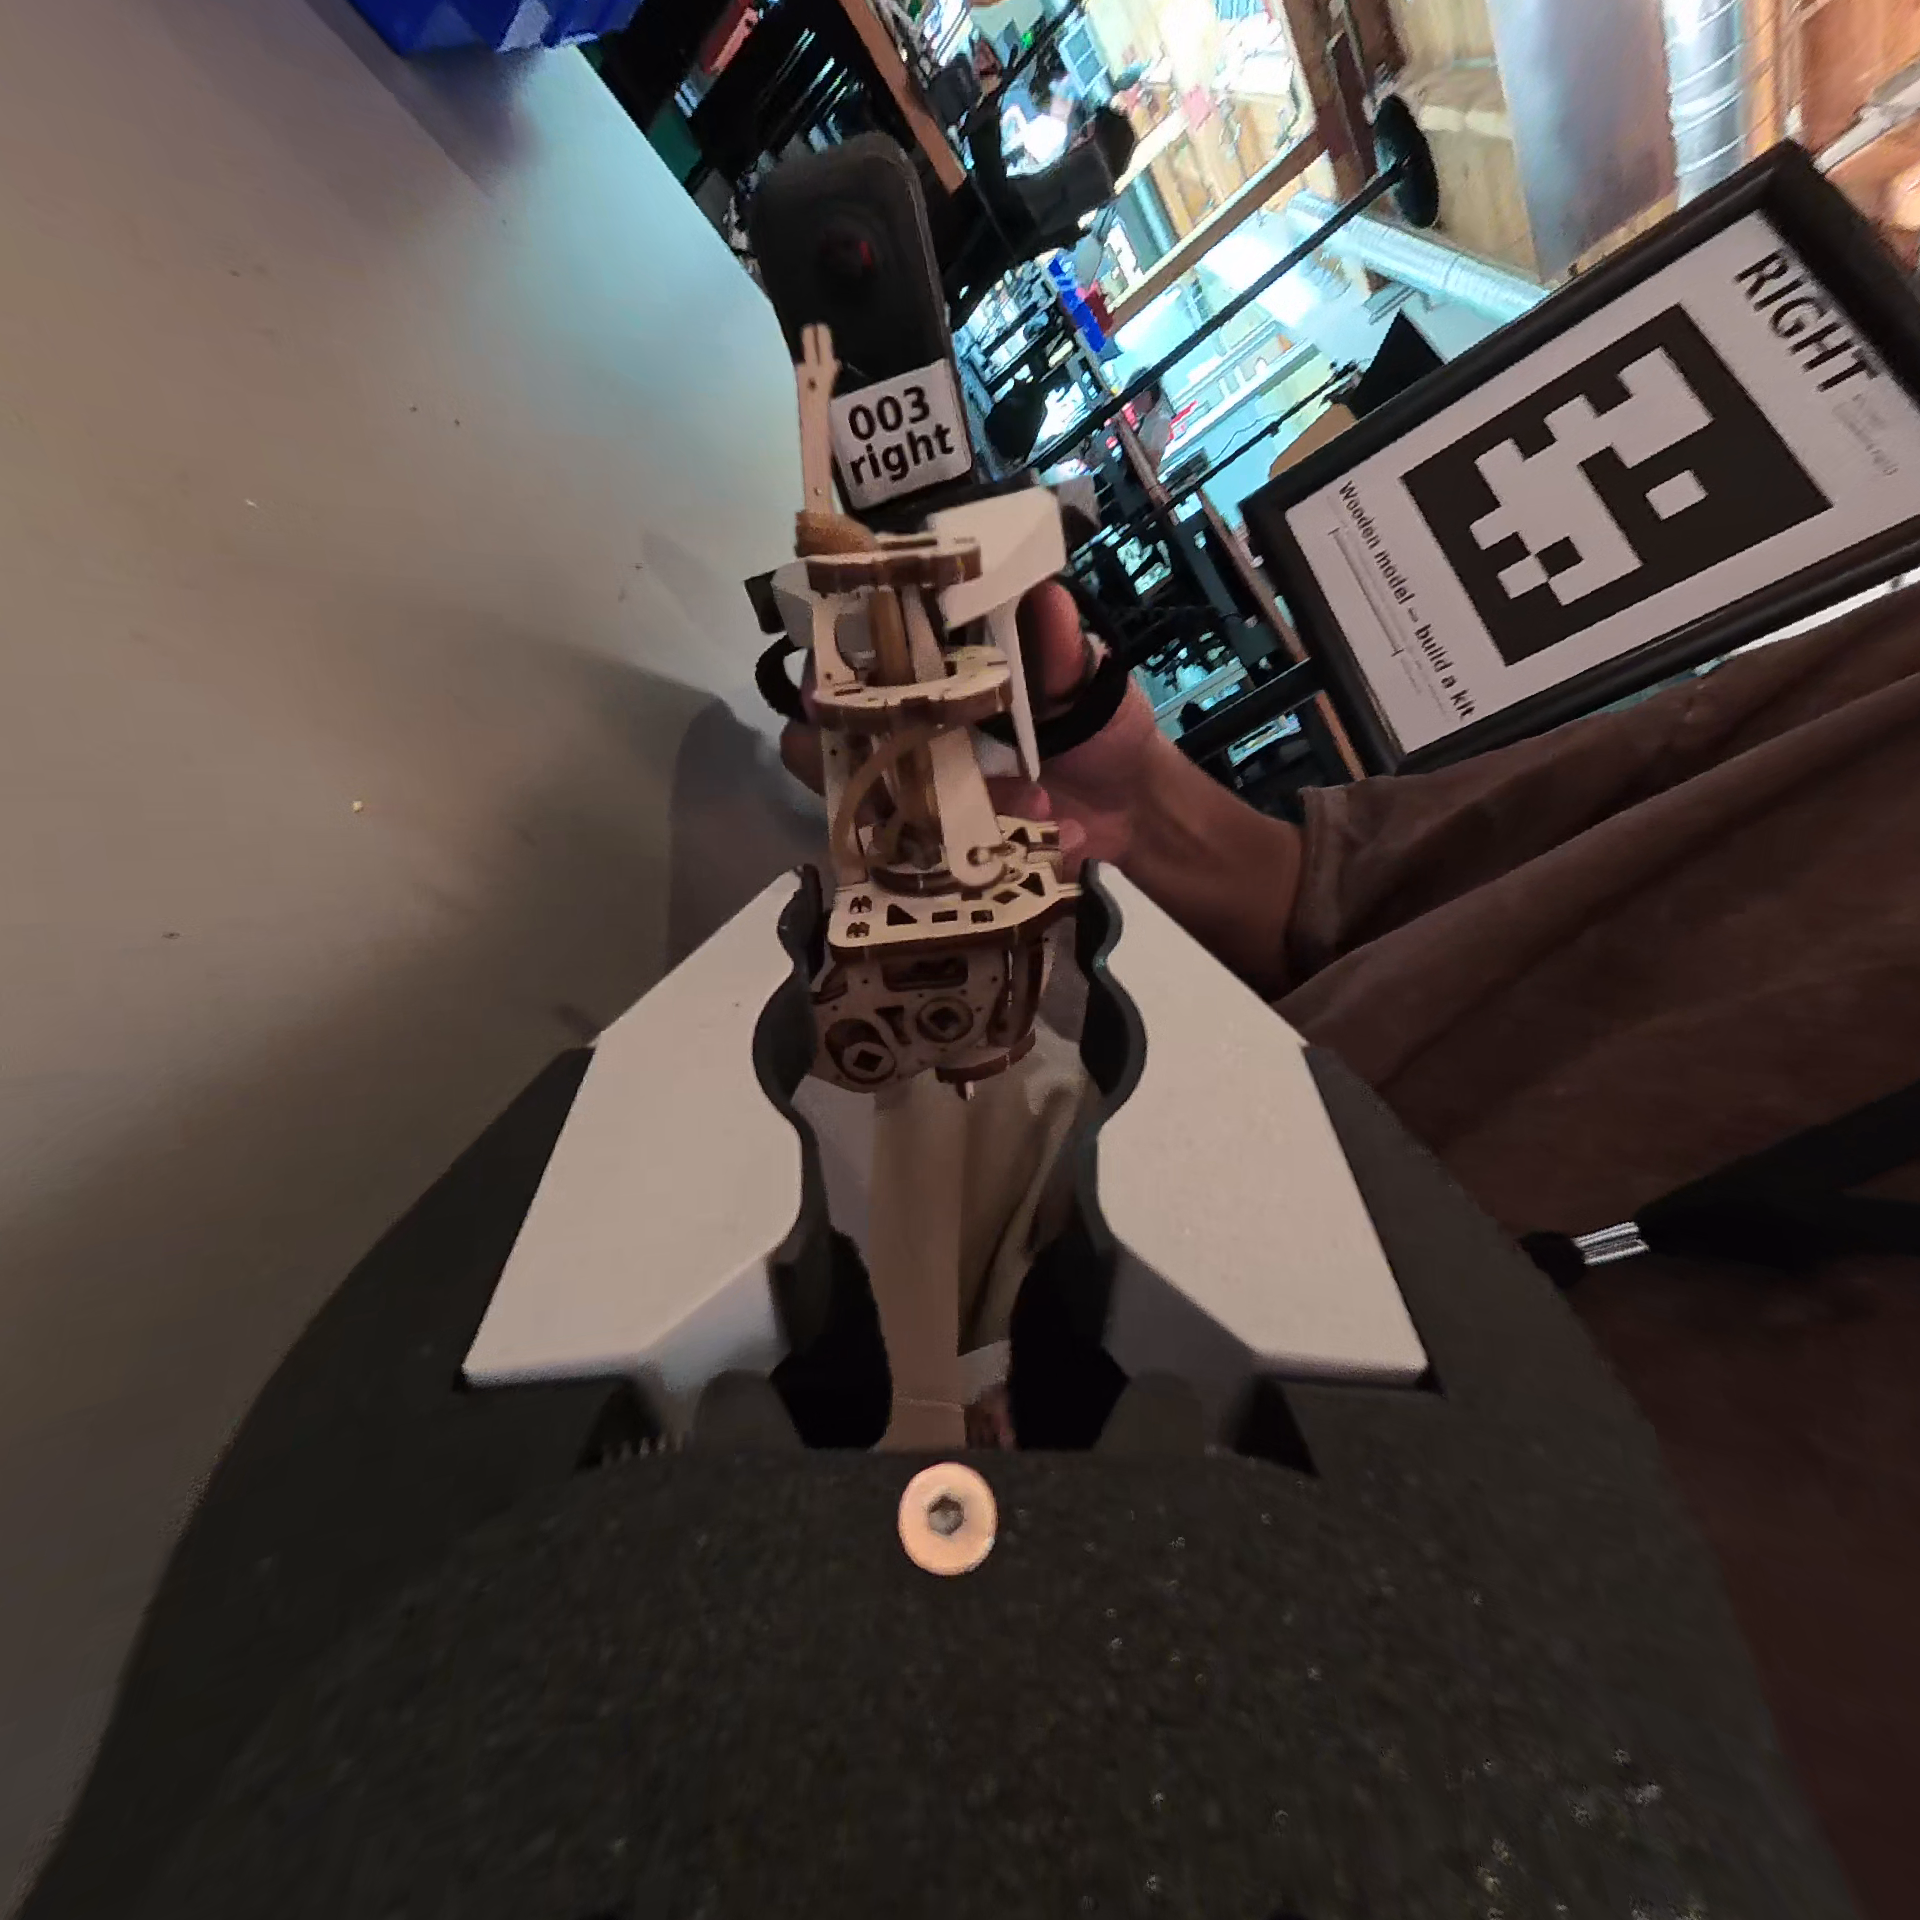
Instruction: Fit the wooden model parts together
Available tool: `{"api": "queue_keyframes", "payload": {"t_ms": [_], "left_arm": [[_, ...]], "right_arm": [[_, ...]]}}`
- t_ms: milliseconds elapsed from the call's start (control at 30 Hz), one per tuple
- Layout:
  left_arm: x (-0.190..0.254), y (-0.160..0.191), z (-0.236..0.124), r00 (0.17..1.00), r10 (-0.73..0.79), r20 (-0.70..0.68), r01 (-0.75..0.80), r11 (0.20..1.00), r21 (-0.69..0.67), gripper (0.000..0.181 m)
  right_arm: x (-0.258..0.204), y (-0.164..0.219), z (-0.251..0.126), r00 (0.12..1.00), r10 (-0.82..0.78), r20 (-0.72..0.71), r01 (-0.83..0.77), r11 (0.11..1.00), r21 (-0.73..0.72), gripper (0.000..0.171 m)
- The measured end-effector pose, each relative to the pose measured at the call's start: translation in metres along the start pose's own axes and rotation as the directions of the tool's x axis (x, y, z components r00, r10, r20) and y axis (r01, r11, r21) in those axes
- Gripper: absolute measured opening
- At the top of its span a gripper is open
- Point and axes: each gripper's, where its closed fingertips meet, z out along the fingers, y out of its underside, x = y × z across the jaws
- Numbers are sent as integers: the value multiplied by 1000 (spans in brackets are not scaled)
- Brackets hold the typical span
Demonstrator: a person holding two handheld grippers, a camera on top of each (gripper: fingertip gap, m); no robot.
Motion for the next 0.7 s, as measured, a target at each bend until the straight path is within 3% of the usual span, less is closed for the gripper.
{"api": "queue_keyframes", "payload": {"t_ms": [267,700], "left_arm": [[3,-14,-5,991,-106,-87,116,985,130,43],[4,-23,-4,973,-168,-156,198,959,204,43]], "right_arm": [[1,-8,-4,997,79,26,-81,994,71,2],[4,-13,-10,952,273,141,-296,938,183,2]]}}
